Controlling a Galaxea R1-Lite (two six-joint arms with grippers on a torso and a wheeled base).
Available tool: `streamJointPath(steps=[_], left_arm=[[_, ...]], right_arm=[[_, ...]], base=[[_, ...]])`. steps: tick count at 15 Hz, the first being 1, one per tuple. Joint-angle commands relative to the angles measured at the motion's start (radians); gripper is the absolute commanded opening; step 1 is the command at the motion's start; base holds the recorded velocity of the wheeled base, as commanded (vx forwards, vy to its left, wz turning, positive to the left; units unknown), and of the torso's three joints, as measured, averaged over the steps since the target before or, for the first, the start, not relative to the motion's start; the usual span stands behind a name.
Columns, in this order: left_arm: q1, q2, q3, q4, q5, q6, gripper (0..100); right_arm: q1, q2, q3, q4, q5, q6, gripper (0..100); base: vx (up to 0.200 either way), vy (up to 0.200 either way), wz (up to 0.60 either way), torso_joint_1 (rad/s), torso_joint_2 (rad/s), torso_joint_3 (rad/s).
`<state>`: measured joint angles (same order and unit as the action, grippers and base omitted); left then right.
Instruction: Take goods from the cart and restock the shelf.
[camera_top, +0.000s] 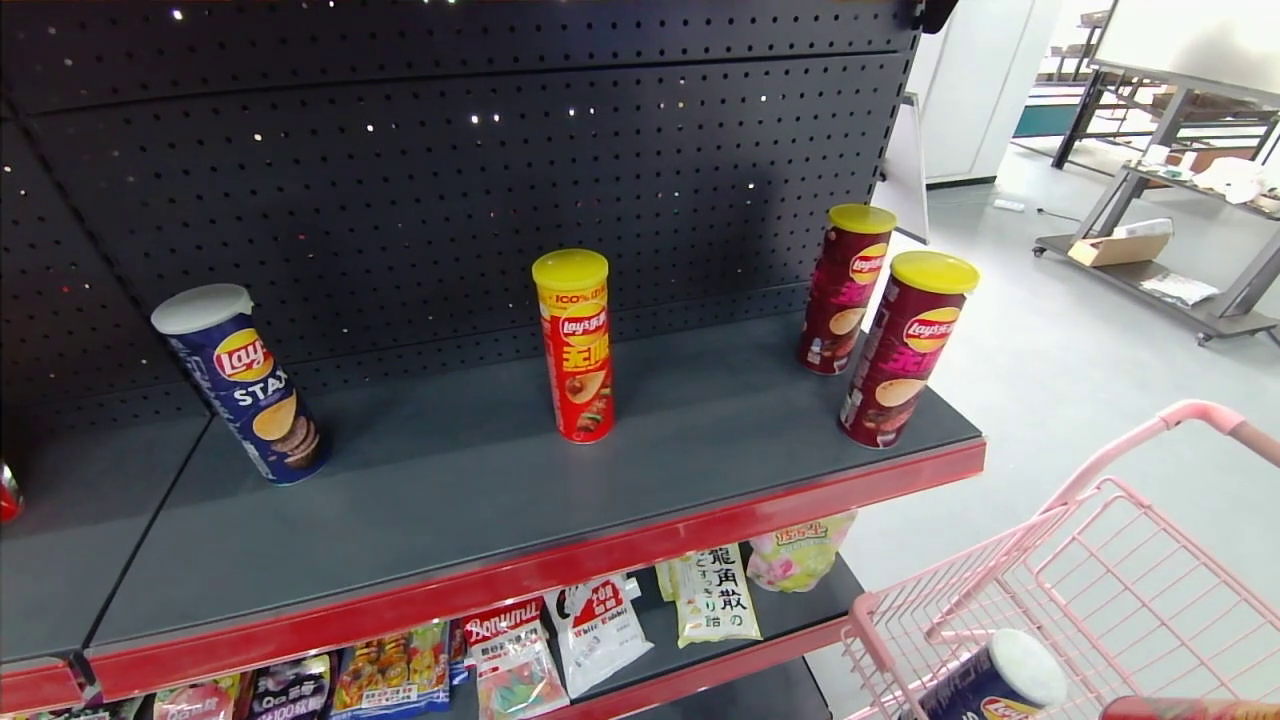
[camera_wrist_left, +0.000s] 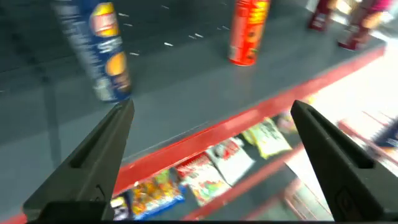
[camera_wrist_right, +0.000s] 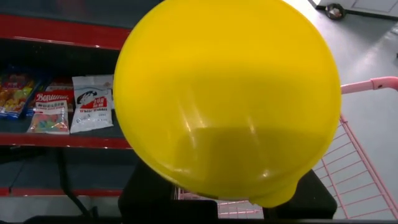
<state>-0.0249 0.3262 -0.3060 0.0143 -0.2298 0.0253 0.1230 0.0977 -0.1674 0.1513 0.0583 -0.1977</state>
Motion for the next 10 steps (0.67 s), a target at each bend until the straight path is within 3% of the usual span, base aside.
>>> streamJointPath(steps=[1, 2, 3, 4, 6, 8, 10], left_arm=[[-0.07, 0.53, -0.209, -0.088, -0.158, 0.027, 100], [-0.148, 0.605, -0.217, -0.166, -0.184, 0.042, 100], [-0.185, 0.643, -0.228, -0.201, -0.191, 0.044, 100], [-0.279, 0.775, -0.26, -0.29, -0.215, 0.041, 100], [-0.296, 0.936, -0.262, -0.398, -0.272, 0.067, 100], [-0.323, 1.079, -0.269, -0.542, -0.29, 0.104, 100], [-0.352, 1.183, -0.294, -0.617, -0.292, 0.102, 100]], right_arm=[[0.0, 0.002, 0.009, -0.002, -0.002, 0.003, 0], [0.0, 0.001, 0.014, -0.004, 0.003, 0.009, 0], [0.0, 0.001, 0.014, -0.004, 0.005, 0.011, 0], [0.0, 0.001, 0.016, -0.004, 0.008, 0.015, 0], [0.0, 0.002, 0.008, -0.004, 0.014, 0.035, 0], [0.0, 0.001, -0.001, -0.004, 0.014, 0.058, 0], [0.0, 0.001, -0.007, -0.004, 0.012, 0.058, 0]], base=[[0.0, 0.0, 0.0, 0.0, 0.0, 0.0], [0.0, 0.0, 0.0, 0.0, 0.0, 0.0], [0.0, 0.0, 0.0, 0.0, 0.0, 0.0], [0.0, 0.0, 0.0, 0.0, 0.0, 0.0], [0.0, 0.0, 0.0, 0.0, 0.0, 0.0], [0.0, 0.0, 0.0, 0.0, 0.0, 0.0], [0.0, 0.0, 0.0, 0.0, 0.0, 0.0]])
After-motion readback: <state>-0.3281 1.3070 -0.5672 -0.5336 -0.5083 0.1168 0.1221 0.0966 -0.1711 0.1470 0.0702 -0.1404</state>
